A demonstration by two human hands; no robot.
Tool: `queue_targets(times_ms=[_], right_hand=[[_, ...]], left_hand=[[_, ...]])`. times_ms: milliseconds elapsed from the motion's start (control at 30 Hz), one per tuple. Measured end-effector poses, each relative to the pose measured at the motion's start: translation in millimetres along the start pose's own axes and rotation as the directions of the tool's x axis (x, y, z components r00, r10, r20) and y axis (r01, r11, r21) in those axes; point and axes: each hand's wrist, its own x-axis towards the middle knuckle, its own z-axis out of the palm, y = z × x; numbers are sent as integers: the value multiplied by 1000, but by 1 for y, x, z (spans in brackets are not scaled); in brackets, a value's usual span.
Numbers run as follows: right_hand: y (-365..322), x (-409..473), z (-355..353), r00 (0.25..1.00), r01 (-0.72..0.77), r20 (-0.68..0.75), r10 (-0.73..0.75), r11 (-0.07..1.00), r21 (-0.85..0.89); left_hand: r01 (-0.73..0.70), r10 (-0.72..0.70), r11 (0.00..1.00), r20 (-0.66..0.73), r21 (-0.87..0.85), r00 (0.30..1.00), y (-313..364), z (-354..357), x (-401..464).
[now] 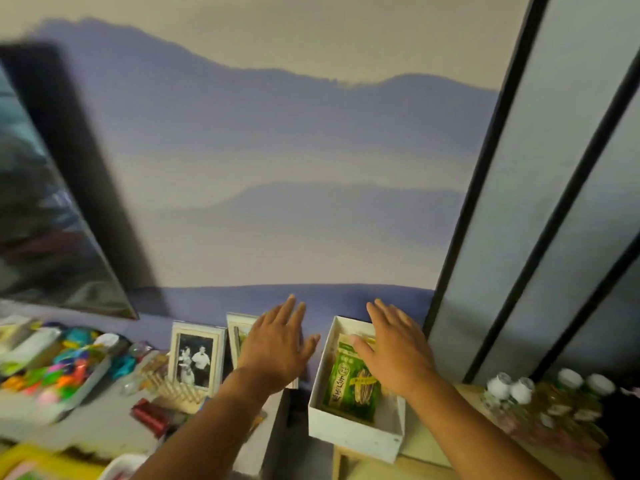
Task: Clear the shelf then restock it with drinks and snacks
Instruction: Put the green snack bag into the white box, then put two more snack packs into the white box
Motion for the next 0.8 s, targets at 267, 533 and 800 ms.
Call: queue_targets(times_ms=[267, 533, 800], right_hand=[[-142, -67, 4, 986, 164, 17, -165, 986, 40], [-375, -150, 54, 910, 409, 51, -411, 911, 53], [-560, -221, 106, 850, 514, 104, -516, 856, 50]], left_hand=[[252, -251, 968, -61, 0, 966, -100, -63, -150], [486, -483, 874, -132, -7, 866, -260, -107, -358], [595, -584, 804, -163, 20, 795, -412, -145, -517]])
